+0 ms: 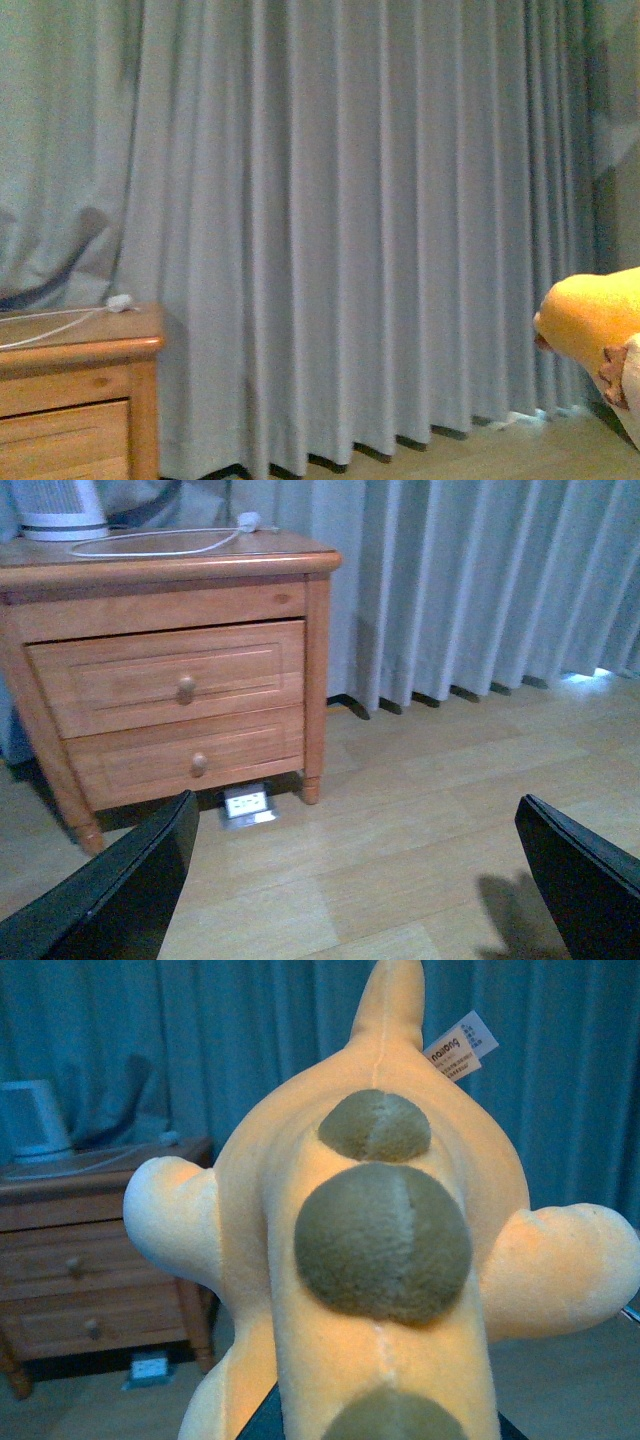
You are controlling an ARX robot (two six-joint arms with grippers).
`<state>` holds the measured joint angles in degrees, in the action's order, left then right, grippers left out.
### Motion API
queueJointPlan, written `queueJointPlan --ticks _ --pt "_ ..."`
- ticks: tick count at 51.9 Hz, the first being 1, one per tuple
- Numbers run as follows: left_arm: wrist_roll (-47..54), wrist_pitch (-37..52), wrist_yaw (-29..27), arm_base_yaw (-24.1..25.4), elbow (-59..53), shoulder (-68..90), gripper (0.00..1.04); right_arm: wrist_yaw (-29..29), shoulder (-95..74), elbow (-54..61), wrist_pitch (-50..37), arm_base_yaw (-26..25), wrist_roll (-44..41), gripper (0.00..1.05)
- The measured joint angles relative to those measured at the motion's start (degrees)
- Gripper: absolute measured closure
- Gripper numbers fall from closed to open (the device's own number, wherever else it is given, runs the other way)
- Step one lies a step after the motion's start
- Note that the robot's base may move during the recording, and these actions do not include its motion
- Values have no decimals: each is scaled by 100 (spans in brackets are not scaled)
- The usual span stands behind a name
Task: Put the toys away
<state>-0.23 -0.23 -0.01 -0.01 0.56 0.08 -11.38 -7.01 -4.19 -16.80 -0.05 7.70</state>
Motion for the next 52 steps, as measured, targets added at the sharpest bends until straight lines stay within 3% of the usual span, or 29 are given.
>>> queueJointPlan --ticks 52 --pt "0 0 0 -9 0 -4 6 -22 2 0 0 2 -2 97"
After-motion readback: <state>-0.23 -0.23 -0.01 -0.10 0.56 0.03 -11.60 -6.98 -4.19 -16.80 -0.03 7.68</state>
